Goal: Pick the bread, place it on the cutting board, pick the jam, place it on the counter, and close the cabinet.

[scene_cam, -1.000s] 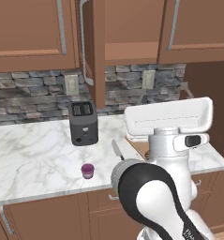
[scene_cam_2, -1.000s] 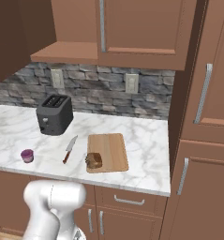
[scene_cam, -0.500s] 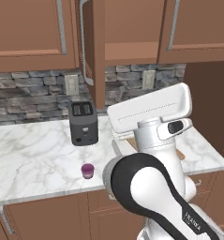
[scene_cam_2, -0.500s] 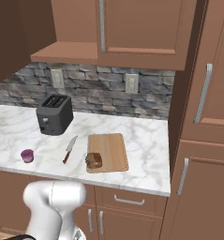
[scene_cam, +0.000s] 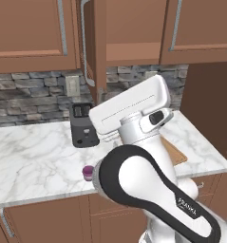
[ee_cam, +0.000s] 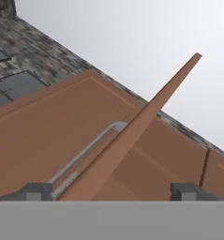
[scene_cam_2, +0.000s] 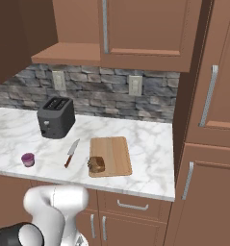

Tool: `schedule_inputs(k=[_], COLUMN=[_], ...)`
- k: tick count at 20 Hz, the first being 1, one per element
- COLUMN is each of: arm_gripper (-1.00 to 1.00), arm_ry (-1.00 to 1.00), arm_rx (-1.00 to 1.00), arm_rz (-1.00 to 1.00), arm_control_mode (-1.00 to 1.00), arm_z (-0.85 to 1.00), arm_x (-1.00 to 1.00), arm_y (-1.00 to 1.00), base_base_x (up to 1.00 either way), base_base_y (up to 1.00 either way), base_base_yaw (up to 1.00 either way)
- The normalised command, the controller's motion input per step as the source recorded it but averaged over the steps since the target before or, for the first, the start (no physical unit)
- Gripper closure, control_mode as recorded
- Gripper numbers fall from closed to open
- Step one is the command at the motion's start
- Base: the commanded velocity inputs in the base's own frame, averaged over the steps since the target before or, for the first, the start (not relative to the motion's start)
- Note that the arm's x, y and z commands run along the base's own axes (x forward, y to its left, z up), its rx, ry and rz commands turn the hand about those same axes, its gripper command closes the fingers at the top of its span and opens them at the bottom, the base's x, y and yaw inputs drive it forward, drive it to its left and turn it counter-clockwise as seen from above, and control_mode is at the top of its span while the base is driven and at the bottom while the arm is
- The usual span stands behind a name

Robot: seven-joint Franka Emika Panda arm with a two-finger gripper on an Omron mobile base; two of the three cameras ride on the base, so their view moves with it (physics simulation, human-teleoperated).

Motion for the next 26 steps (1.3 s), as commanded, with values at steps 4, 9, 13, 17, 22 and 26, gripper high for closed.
schedule_inputs(k=[4, 9, 13, 17, 22, 26], arm_gripper=[-1.00, -1.00, -1.00, -1.00, -1.00, -1.00], arm_ry=[0.13, 0.11, 0.11, 0.10, 0.09, 0.09], arm_rx=[0.00, 0.05, 0.16, 0.16, 0.09, 0.03], arm_rz=[0.03, 0.03, 0.06, 0.07, 0.05, 0.03], arm_control_mode=[-1.00, -1.00, -1.00, -1.00, -1.00, -1.00], arm_z=[0.00, 0.04, 0.15, 0.06, 0.00, 0.00], arm_x=[0.00, -0.01, -0.10, -0.16, -0.11, -0.01], arm_y=[0.56, 0.42, 0.17, 0.18, 0.39, 0.54], base_base_x=[0.00, 0.00, 0.00, 0.00, 0.00, 0.00], base_base_y=[0.00, 0.00, 0.00, 0.00, 0.00, 0.00], base_base_yaw=[0.00, 0.00, 0.00, 0.00, 0.00, 0.00])
